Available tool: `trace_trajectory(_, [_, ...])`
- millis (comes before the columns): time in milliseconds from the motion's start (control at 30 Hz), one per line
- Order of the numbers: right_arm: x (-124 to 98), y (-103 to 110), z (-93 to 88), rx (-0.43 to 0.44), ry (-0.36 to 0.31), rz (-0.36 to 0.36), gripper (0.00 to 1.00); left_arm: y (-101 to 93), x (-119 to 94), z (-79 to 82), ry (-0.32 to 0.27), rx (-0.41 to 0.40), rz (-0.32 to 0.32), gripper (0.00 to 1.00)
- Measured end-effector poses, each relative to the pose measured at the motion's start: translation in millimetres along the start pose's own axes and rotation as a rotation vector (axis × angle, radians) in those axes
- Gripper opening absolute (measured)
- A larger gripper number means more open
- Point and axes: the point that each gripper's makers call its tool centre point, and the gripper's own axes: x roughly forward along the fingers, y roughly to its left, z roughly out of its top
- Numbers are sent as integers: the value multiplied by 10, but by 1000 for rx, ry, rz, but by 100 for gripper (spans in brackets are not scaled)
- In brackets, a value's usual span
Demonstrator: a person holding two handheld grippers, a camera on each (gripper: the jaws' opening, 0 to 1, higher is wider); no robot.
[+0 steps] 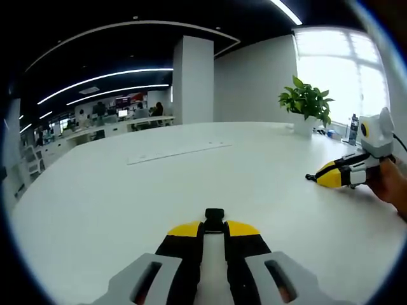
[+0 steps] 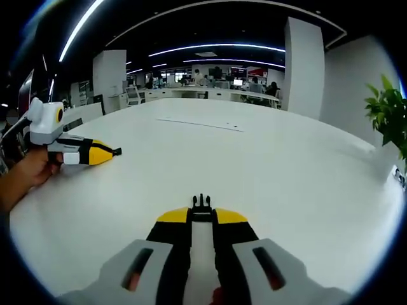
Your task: Snap the two parts of the plastic buckle together until the buckle closes and remains connected.
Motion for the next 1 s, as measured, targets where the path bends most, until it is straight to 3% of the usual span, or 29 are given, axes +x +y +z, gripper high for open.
trace_trajectory(567, [-34,7,56,-5,-28,6,13,-3,-32,5,6,-13,-5,12])
trace_trajectory(1000, [-77,65,25,27,-30,36,13,-47,-170,105,-27,-7,-13,12])
